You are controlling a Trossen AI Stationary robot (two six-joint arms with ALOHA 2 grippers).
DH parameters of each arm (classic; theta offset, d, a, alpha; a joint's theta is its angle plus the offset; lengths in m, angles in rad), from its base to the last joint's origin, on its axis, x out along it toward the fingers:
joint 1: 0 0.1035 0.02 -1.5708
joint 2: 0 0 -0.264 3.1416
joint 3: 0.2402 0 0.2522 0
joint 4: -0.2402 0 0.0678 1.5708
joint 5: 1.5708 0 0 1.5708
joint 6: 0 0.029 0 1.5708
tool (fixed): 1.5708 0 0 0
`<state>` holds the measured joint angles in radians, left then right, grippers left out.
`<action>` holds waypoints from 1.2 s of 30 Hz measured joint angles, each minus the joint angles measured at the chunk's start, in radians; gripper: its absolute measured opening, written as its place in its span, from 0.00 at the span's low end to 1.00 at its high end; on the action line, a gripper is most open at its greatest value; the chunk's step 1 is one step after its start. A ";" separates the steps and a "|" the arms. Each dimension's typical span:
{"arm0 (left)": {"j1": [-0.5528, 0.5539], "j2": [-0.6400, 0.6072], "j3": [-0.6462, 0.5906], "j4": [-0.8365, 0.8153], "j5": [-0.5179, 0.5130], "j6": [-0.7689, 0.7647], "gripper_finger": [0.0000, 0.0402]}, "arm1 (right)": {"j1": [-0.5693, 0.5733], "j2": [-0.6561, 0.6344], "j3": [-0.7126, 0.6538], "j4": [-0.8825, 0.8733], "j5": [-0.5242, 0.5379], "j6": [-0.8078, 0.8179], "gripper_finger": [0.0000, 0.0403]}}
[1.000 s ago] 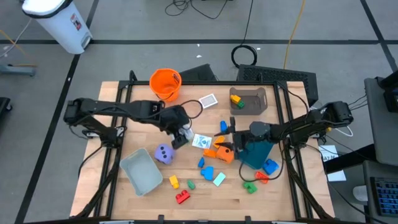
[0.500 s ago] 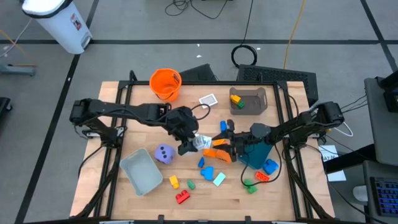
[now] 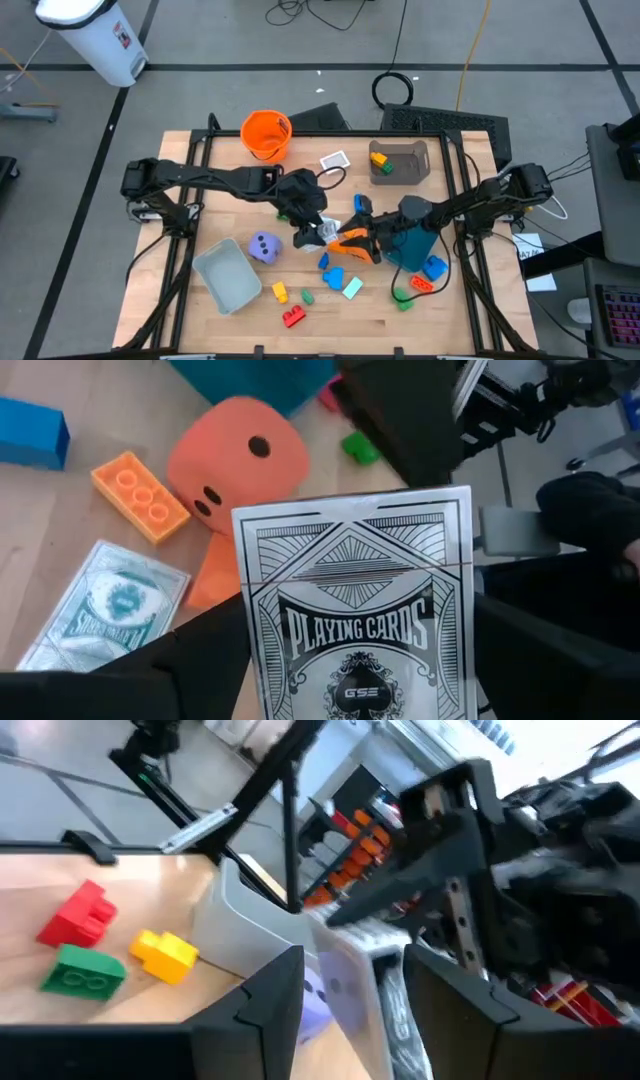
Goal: Pick & Place Toys
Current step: Put the black deck of cards into the blue bin
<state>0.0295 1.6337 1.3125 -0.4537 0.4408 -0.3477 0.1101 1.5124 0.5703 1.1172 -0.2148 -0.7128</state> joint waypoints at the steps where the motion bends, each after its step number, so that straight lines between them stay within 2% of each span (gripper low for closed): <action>1: 0.000 0.000 0.000 0.000 0.000 0.000 0.85 | 0.001 0.000 0.000 -0.002 0.000 0.000 0.41; 5: 0.003 0.008 0.000 0.045 0.017 0.006 0.85 | -0.005 0.000 0.021 0.000 -0.001 0.021 0.41; 11: 0.003 0.019 -0.001 0.095 0.070 0.005 0.78 | -0.014 -0.002 0.065 -0.052 0.000 0.016 0.41; 17: 0.002 0.021 -0.001 0.092 0.083 0.011 0.82 | -0.038 0.000 0.070 -0.082 -0.001 0.020 0.41; 20: 0.001 0.021 -0.001 0.092 0.095 0.013 0.83 | -0.053 0.000 0.070 -0.089 -0.064 0.037 0.41; 24: 0.000 0.021 -0.001 0.093 0.104 0.016 0.79 | -0.079 0.000 0.070 -0.089 -0.159 0.095 0.41; 28: 0.001 0.021 -0.001 0.106 0.102 0.017 0.78 | -0.095 0.000 0.070 -0.091 -0.185 0.125 0.41; 33: 0.000 0.026 -0.001 0.113 0.106 0.025 0.82 | -0.097 0.000 0.076 -0.094 -0.184 0.126 0.41; 36: 0.001 0.041 -0.001 0.136 0.131 0.026 0.80 | -0.097 0.007 0.098 -0.112 -0.185 0.126 0.41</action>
<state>0.0303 1.6748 1.3117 -0.3174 0.5717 -0.3222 0.0128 1.5193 0.6682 1.0056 -0.4002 -0.5865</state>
